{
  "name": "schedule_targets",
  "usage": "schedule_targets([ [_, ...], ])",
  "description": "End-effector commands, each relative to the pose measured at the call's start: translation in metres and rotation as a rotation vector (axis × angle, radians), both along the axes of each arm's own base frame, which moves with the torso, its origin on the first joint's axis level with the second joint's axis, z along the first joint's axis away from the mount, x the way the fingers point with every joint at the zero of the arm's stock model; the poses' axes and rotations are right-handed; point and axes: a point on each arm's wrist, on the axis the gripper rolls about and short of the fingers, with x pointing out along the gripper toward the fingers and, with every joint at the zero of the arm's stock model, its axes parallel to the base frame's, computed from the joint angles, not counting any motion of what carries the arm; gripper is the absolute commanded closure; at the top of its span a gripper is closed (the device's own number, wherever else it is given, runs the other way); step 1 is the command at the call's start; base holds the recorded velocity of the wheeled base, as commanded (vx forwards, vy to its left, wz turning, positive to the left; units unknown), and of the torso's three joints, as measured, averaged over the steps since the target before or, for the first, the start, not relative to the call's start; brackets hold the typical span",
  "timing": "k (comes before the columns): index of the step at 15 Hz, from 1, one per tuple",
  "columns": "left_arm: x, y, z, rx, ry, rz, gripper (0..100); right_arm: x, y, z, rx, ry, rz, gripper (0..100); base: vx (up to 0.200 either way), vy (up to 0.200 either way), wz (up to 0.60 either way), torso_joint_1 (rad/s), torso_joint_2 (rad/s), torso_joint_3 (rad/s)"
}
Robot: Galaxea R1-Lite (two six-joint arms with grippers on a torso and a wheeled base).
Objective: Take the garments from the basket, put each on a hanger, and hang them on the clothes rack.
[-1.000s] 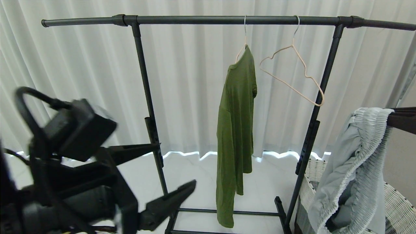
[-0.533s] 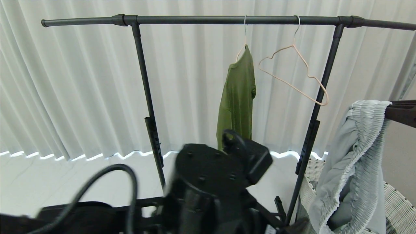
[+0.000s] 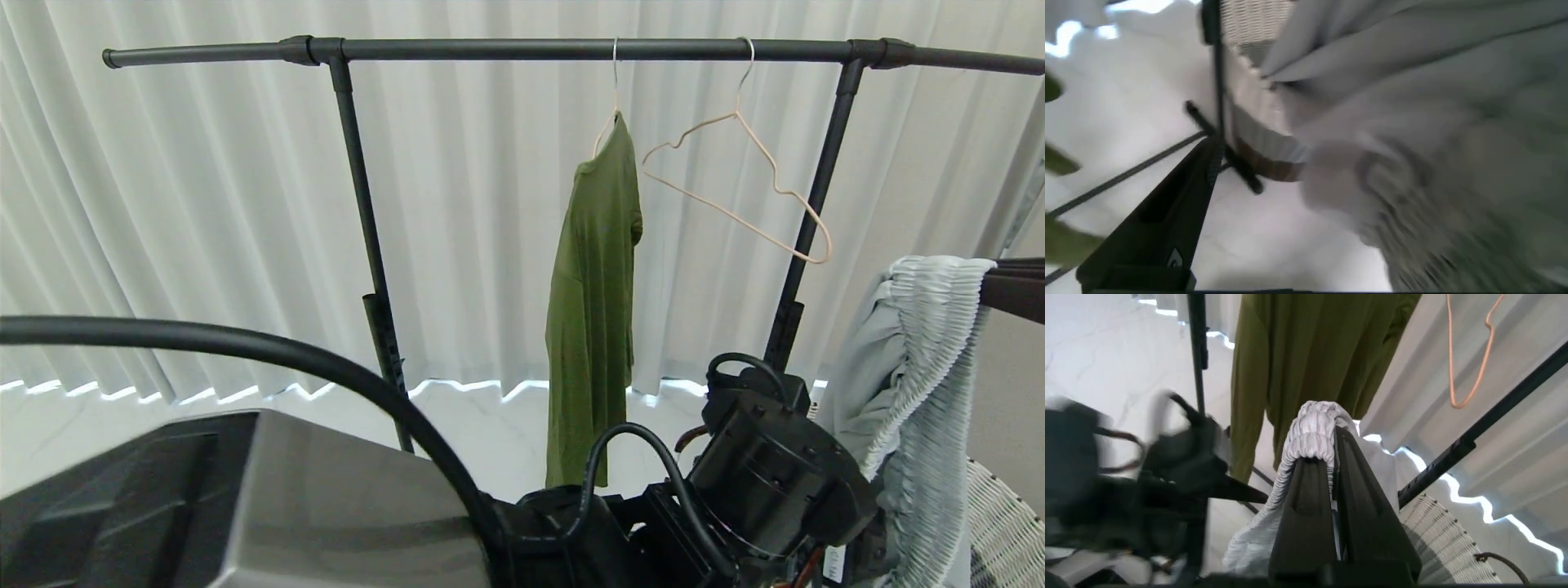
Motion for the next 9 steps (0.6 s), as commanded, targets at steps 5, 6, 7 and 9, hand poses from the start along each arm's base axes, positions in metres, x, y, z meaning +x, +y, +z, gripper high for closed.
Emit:
schedule_targets([
  [5,-0.015,0.035,-0.035,0.160,0.063,0.066,0,0.001,-0.001,-0.001,0.006,0.008,-0.010,100,0.000,0.000,0.00,0.000,0.00,0.000],
  [6,-0.016,0.038,-0.033,0.155,0.069,0.074,0,0.002,-0.001,-0.003,0.003,0.013,-0.012,100,0.000,0.000,0.00,0.000,0.00,0.000],
  [7,-0.018,0.042,-0.032,0.159,0.072,0.074,0,0.002,0.000,-0.003,0.008,0.003,-0.011,100,0.000,0.000,0.00,0.000,0.00,0.000],
  [9,-0.023,0.052,-0.030,0.170,0.080,0.071,0,0.004,0.001,-0.007,0.012,-0.007,-0.010,100,0.000,0.000,0.00,0.000,0.00,0.000],
])
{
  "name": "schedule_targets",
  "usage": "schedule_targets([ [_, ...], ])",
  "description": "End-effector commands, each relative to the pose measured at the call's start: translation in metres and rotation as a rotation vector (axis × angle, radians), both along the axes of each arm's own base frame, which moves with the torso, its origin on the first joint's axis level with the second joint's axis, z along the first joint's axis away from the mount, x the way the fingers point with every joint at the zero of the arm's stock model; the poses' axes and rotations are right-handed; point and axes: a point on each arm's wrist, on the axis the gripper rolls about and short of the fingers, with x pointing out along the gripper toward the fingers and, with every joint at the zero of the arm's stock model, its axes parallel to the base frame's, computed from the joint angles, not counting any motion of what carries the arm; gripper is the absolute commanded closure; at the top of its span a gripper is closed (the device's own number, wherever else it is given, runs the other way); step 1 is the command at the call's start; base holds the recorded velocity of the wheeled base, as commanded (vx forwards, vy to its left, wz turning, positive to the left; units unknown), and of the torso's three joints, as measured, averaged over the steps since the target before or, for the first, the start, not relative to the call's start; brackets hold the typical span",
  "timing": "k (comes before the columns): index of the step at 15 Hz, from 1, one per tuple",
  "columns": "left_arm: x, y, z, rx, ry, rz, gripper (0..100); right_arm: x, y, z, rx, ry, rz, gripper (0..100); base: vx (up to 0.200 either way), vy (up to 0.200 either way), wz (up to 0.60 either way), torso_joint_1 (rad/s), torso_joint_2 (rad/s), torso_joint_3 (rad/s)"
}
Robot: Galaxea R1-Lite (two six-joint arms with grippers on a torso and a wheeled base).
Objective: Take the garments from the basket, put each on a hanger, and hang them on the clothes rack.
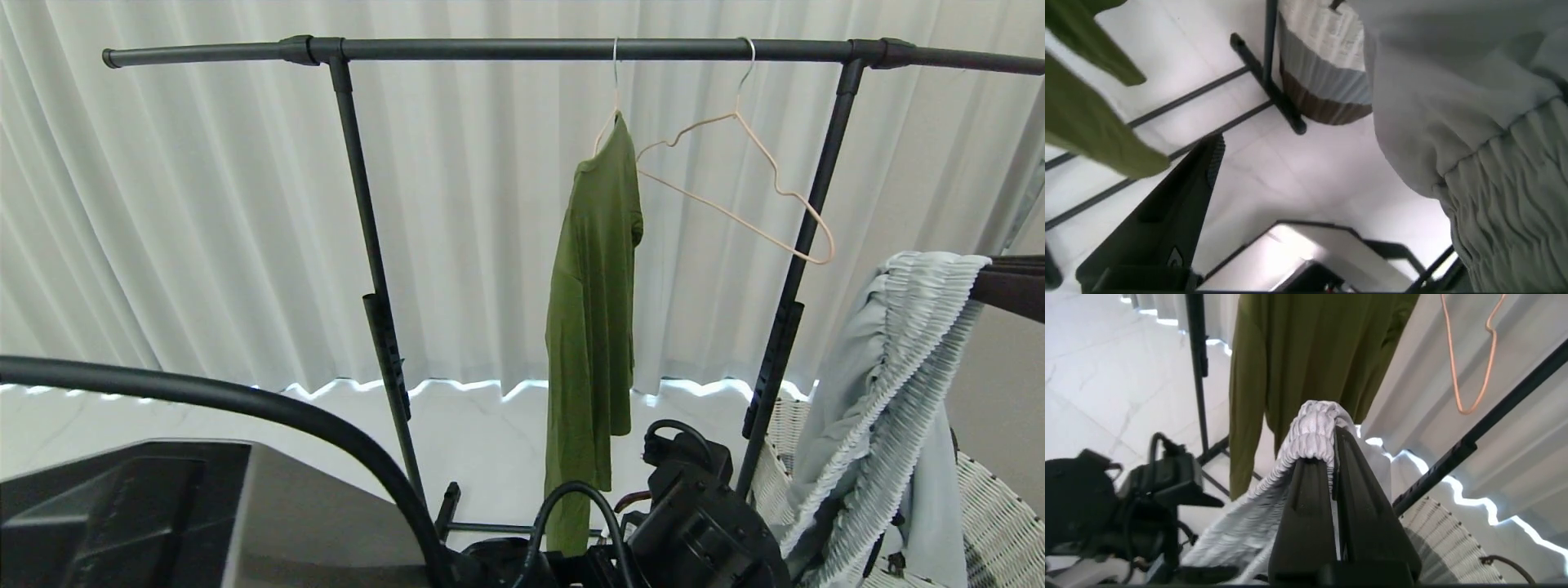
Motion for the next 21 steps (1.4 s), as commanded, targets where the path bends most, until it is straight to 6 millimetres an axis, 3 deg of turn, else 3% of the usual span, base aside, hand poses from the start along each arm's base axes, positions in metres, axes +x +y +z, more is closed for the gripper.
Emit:
schedule_targets([
  [1,-0.008,0.014,0.009,0.000,0.003,-0.008,0,0.002,0.001,-0.005,-0.008,0.005,0.001,100,0.000,0.000,0.00,0.000,0.00,0.000],
  [2,-0.012,0.020,0.007,0.016,0.008,-0.007,100,0.002,0.002,-0.005,-0.009,0.004,0.001,100,0.000,0.000,0.00,0.000,0.00,0.000],
  [4,-0.018,0.034,0.007,0.041,0.003,0.013,100,0.003,0.003,-0.006,-0.012,0.008,0.001,100,0.000,0.000,0.00,0.000,0.00,0.000],
  [5,-0.028,0.049,0.013,0.055,-0.011,0.020,100,0.006,0.005,-0.008,-0.020,0.018,0.001,100,0.000,0.000,0.00,0.000,0.00,0.000],
  [8,-0.044,0.086,0.046,0.026,-0.100,0.044,100,0.019,0.015,-0.012,-0.042,0.025,0.008,100,0.000,0.000,0.00,0.000,0.00,0.000],
  [9,-0.042,0.102,0.058,0.034,-0.169,0.087,100,0.024,0.019,-0.013,-0.044,0.023,0.011,100,0.000,0.000,0.00,0.000,0.00,0.000],
  [11,-0.031,0.136,0.098,0.000,-0.241,0.185,100,0.035,0.028,-0.015,-0.046,0.023,0.013,100,0.000,0.000,0.00,0.000,0.00,0.000],
  [13,-0.026,0.170,0.160,0.018,-0.260,0.265,100,0.041,0.040,-0.008,-0.020,-0.015,0.038,100,0.000,0.000,0.00,0.000,0.00,0.000],
  [15,-0.015,0.187,0.217,-0.001,-0.280,0.348,100,0.042,0.042,0.005,-0.006,-0.048,0.034,100,0.000,0.000,0.00,0.000,0.00,0.000],
  [18,-0.002,0.193,0.283,-0.031,-0.366,0.383,100,0.037,0.036,0.035,0.002,-0.131,-0.009,100,0.000,0.000,0.00,0.000,0.00,0.000],
  [21,0.000,0.189,0.316,0.038,-0.340,0.361,100,0.030,0.027,0.071,-0.005,-0.179,-0.020,100,0.000,0.000,0.00,0.000,0.00,0.000],
])
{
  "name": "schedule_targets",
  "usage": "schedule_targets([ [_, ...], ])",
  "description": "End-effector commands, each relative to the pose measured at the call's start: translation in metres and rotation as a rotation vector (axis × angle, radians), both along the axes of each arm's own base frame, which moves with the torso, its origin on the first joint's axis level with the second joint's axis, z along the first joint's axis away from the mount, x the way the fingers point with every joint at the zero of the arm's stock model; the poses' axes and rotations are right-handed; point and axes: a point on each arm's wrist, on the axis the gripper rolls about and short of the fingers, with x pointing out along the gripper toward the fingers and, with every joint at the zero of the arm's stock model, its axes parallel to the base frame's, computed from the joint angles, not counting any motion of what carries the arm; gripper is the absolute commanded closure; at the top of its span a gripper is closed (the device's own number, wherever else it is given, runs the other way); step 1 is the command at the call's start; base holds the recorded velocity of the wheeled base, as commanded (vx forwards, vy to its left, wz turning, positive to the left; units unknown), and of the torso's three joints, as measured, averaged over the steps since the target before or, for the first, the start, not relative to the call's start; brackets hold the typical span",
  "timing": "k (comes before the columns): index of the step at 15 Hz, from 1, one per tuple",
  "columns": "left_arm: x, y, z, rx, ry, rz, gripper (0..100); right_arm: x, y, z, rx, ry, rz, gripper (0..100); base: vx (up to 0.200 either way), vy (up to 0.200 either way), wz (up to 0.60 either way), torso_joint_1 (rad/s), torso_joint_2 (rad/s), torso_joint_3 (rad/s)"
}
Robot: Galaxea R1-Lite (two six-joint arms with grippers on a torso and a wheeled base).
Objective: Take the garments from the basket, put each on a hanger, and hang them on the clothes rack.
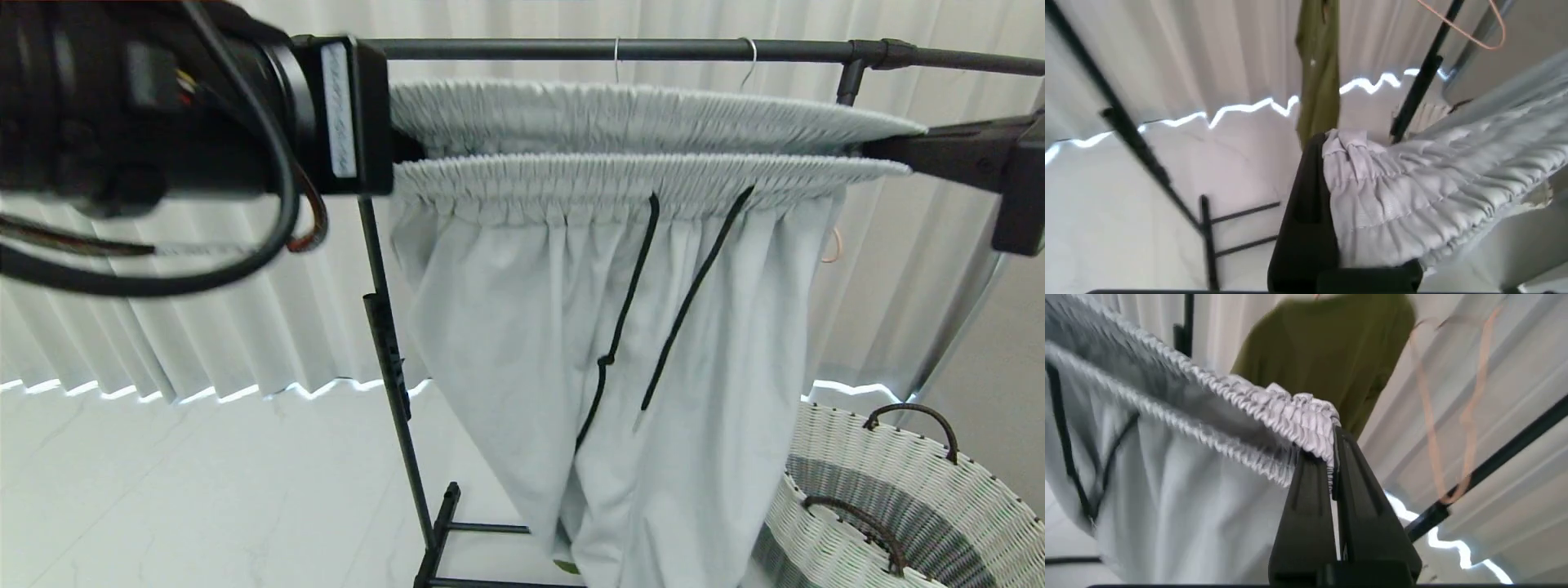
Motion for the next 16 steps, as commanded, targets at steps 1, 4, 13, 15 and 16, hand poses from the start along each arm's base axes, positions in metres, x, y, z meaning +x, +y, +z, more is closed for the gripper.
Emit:
schedule_targets([
  [1,0.014,-0.006,0.010,0.152,0.061,-0.001,100,-0.004,-0.007,0.026,0.008,-0.049,-0.015,100,0.000,0.000,0.00,0.000,0.00,0.000],
  [4,0.000,-0.010,0.014,0.280,-0.013,-0.097,100,-0.020,-0.019,0.026,-0.044,-0.030,-0.006,100,0.000,0.000,0.00,0.000,0.00,0.000],
  [13,-0.019,-0.042,0.016,0.265,-0.101,-0.133,100,-0.113,-0.075,0.005,-0.113,0.144,0.518,100,0.000,0.000,0.00,0.000,0.00,0.000],
  [15,-0.019,-0.042,0.016,0.263,-0.100,-0.134,100,-0.111,-0.067,0.003,-0.135,0.163,0.592,100,0.000,0.000,0.00,0.000,0.00,0.000],
  [16,-0.019,-0.042,0.016,0.263,-0.101,-0.133,100,-0.110,-0.066,0.004,-0.135,0.163,0.592,100,0.000,0.000,0.00,0.000,0.00,0.000],
])
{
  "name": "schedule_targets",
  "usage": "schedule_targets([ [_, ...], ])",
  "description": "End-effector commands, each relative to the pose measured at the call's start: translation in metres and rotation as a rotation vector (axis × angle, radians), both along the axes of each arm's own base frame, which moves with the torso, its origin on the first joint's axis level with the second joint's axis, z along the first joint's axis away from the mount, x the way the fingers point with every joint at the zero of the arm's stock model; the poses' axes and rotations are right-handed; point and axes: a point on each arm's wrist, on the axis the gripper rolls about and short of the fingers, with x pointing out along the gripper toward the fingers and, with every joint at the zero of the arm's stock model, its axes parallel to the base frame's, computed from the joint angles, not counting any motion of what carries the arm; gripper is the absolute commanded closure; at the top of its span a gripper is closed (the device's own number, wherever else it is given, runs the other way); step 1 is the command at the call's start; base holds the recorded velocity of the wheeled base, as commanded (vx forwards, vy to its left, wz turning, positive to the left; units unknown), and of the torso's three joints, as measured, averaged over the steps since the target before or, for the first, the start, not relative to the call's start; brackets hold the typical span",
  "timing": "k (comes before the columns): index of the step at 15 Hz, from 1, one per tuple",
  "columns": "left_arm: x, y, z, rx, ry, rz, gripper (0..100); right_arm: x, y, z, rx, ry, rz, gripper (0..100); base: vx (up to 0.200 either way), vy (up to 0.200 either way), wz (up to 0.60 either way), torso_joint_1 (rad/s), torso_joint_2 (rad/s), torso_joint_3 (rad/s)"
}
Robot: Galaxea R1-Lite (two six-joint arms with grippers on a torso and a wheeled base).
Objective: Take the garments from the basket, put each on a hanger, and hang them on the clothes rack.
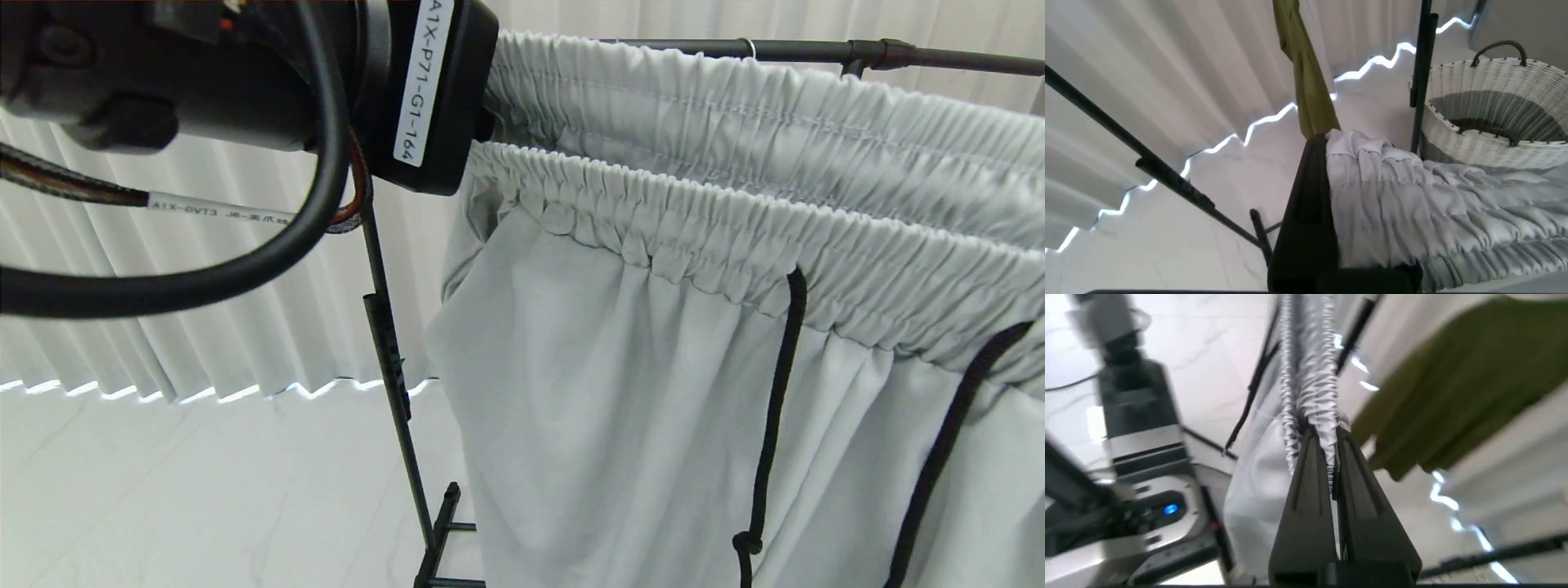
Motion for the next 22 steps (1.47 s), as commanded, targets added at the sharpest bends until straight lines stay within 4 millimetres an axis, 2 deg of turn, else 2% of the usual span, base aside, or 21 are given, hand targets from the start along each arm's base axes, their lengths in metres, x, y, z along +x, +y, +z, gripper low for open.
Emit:
schedule_targets([
  [1,0.000,0.000,0.000,-0.005,0.003,-0.002,100,0.000,0.002,-0.001,-0.008,0.005,0.022,100,0.000,0.000,0.00,0.000,0.00,0.000],
  [4,-0.012,0.007,0.003,-0.069,0.040,0.001,100,0.017,0.012,-0.005,-0.068,-0.027,-0.201,100,0.000,0.000,0.00,0.000,0.00,0.000],
  [6,-0.030,0.025,-0.003,-0.023,0.142,0.006,100,0.040,0.031,-0.006,-0.063,-0.093,-0.367,100,0.000,0.000,0.00,0.000,0.00,0.000],
  [8,-0.054,0.038,-0.007,-0.003,0.237,-0.035,100,0.066,0.058,-0.011,0.007,-0.152,-0.398,100,0.000,0.000,0.00,0.000,0.00,0.000],
  [10,-0.078,0.044,-0.006,-0.058,0.318,-0.144,100,0.089,0.085,-0.010,0.072,-0.218,-0.384,100,0.000,0.000,0.00,0.000,0.00,0.000],
  [12,-0.100,0.049,-0.003,-0.084,0.373,-0.281,100,0.106,0.105,-0.008,0.114,-0.248,-0.383,100,0.000,0.000,0.00,0.000,0.00,0.000],
  [13,-0.105,0.052,-0.004,-0.076,0.375,-0.308,100,0.108,0.108,-0.008,0.114,-0.248,-0.383,100,0.000,0.000,0.00,0.000,0.00,0.000],
  [17,-0.109,0.062,-0.007,-0.066,0.375,-0.320,100,0.104,0.100,-0.007,0.112,-0.252,-0.401,100,0.000,0.000,0.00,0.000,0.00,0.000],
  [19,-0.106,0.064,-0.005,-0.050,0.336,-0.298,100,0.096,0.082,0.002,0.082,-0.238,-0.441,100,0.000,0.000,0.00,0.000,0.00,0.000],
  [21,-0.092,0.061,-0.007,0.038,0.220,-0.162,100,0.078,0.061,0.017,0.054,-0.182,-0.460,100,0.000,0.000,0.00,0.000,0.00,0.000],
  [22,-0.086,0.059,-0.008,0.068,0.190,-0.117,100,0.073,0.056,0.020,0.054,-0.162,-0.462,100,0.000,0.000,0.00,0.000,0.00,0.000],
])
